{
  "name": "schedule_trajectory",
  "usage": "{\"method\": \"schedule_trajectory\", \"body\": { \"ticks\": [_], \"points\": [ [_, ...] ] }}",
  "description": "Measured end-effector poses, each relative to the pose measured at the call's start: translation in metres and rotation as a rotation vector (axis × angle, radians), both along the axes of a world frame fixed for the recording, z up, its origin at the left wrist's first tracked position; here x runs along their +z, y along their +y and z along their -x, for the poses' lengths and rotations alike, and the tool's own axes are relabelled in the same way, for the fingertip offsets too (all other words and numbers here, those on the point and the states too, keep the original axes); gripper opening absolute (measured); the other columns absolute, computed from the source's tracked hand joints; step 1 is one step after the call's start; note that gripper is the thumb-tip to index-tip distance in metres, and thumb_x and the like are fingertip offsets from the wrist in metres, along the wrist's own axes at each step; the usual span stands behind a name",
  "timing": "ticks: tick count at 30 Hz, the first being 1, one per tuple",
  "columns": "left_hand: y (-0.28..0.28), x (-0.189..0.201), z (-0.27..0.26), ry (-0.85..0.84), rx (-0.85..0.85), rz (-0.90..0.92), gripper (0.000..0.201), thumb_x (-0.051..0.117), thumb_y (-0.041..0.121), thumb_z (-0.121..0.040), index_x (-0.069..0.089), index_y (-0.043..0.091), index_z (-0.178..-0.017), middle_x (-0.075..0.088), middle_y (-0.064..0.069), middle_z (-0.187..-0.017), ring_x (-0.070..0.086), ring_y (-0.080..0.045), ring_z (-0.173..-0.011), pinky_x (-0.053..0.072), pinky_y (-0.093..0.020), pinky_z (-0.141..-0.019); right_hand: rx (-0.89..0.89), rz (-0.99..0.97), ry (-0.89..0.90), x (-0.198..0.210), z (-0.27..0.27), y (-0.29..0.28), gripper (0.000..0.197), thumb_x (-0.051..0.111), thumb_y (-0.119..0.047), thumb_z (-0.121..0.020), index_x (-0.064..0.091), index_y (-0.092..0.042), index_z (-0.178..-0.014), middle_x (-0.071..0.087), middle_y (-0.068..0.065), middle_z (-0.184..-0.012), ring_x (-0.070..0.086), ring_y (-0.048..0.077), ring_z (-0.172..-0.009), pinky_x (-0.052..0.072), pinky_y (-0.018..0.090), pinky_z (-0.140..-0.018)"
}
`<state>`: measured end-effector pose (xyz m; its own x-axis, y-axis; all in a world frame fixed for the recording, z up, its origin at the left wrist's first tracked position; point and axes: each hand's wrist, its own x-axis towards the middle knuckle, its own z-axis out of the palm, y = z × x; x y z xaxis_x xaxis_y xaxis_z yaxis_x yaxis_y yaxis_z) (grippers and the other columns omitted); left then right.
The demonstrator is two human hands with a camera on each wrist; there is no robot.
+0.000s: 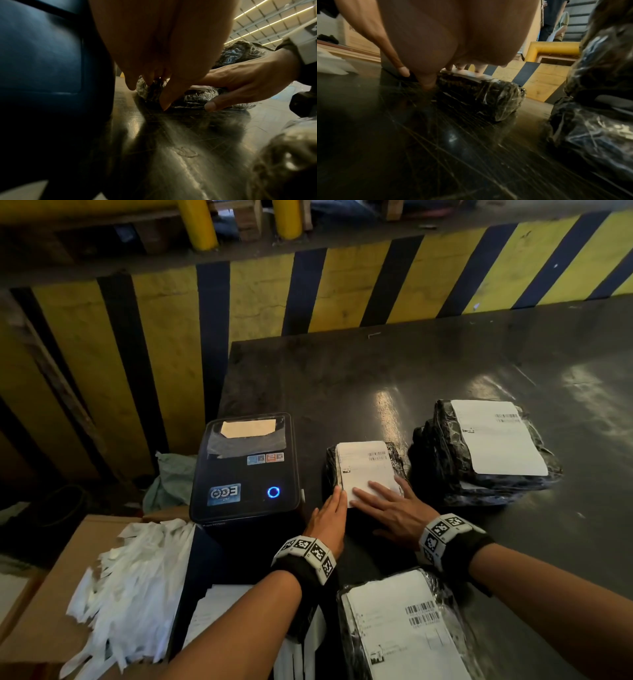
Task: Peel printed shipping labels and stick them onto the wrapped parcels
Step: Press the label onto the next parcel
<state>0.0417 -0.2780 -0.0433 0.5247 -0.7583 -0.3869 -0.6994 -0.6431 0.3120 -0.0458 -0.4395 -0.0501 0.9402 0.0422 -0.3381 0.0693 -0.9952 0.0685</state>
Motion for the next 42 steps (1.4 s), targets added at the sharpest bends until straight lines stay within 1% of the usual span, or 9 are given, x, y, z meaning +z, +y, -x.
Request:
{"method": "schedule_trajectory", "body": {
  "ticks": [7,10,14,18,23,30,35,39,42],
  "points": [
    [0.000,0.000,0.000,0.002,0.001,-0.005,0.090,0.052,-0.008,-0.085,-0.007,0.012,-0.150,-0.017,-0.003,-0.159,-0.001,-0.019,-0.148,0.011,-0.039,-0.120,-0.011,0.070,0.002,-0.002,0.020,-0.022,0.070,0.052,-0.045,-0.081,0.023,-0.034,-0.144,0.035,-0.004,-0.151,0.041,0.025,-0.134,0.030,0.062,-0.100],
    [0.001,0.001,0.002,0.000,0.008,0.010,0.088,0.051,-0.007,-0.087,-0.007,0.011,-0.150,-0.017,-0.004,-0.159,0.000,-0.020,-0.148,0.012,-0.038,-0.121,-0.030,0.045,-0.087,0.000,0.035,-0.034,0.066,0.046,-0.038,-0.088,0.011,-0.034,-0.144,0.020,-0.007,-0.155,0.021,0.020,-0.142,0.015,0.055,-0.108],
    [0.007,-0.001,0.006,0.018,0.047,0.032,0.083,0.050,0.001,-0.090,-0.007,0.010,-0.150,-0.015,-0.007,-0.159,0.003,-0.022,-0.148,0.014,-0.033,-0.120,-0.168,0.012,-0.033,0.003,0.047,-0.036,0.063,0.041,-0.037,-0.082,0.029,-0.024,-0.142,0.042,-0.005,-0.146,0.044,0.016,-0.132,0.032,0.047,-0.103],
    [0.017,-0.004,0.012,0.078,0.095,-0.050,0.077,0.047,0.011,-0.095,-0.007,0.007,-0.149,-0.012,-0.010,-0.159,0.002,-0.024,-0.148,0.012,-0.032,-0.120,-0.208,-0.214,-0.088,0.013,0.044,-0.028,0.061,0.041,-0.029,-0.096,0.013,-0.018,-0.150,0.004,-0.001,-0.159,0.006,0.015,-0.147,0.006,0.030,-0.117],
    [0.023,-0.022,0.016,0.076,0.080,-0.175,0.076,0.047,0.029,-0.096,-0.002,0.008,-0.150,-0.008,-0.010,-0.159,-0.001,-0.026,-0.148,0.009,-0.039,-0.121,-0.563,-0.465,-0.245,0.030,0.002,-0.027,0.058,0.054,-0.030,-0.092,0.033,-0.008,-0.141,0.037,0.014,-0.146,0.040,0.030,-0.132,0.032,0.032,-0.109],
    [0.026,-0.034,0.018,-0.005,0.027,-0.234,0.079,0.045,0.043,-0.094,-0.001,0.011,-0.151,-0.013,-0.009,-0.159,-0.007,-0.025,-0.147,0.005,-0.041,-0.119,-1.012,-0.755,-0.041,0.019,-0.040,-0.035,0.151,0.076,-0.078,-0.035,0.002,-0.008,-0.147,0.029,0.014,-0.151,0.036,0.035,-0.135,0.029,0.043,-0.113],
    [0.028,-0.041,0.019,-0.021,0.009,-0.247,0.081,0.041,0.048,-0.094,-0.004,0.011,-0.150,-0.017,-0.009,-0.158,-0.011,-0.025,-0.147,0.001,-0.041,-0.119,-1.044,-0.848,-0.025,0.032,-0.039,-0.032,0.087,0.073,-0.021,-0.080,0.019,0.000,-0.144,0.031,0.015,-0.150,0.032,0.031,-0.137,0.025,0.032,-0.111],
    [0.028,-0.043,0.019,-0.031,-0.001,-0.248,0.082,0.041,0.049,-0.094,-0.005,0.012,-0.150,-0.016,-0.009,-0.158,-0.011,-0.025,-0.147,0.001,-0.041,-0.119,-1.078,-0.888,-0.010,0.028,-0.043,-0.033,0.072,0.078,-0.017,-0.074,0.041,-0.001,-0.134,0.048,0.014,-0.139,0.045,0.029,-0.128,0.034,0.031,-0.107],
    [0.028,-0.044,0.019,-0.035,-0.004,-0.243,0.082,0.040,0.050,-0.094,-0.005,0.012,-0.150,-0.016,-0.009,-0.158,-0.011,-0.025,-0.147,0.001,-0.041,-0.119,-1.080,-0.947,-0.032,0.024,-0.046,-0.034,0.103,0.091,-0.042,-0.046,0.045,-0.003,-0.129,0.055,0.011,-0.133,0.054,0.028,-0.120,0.040,0.037,-0.106]
  ]
}}
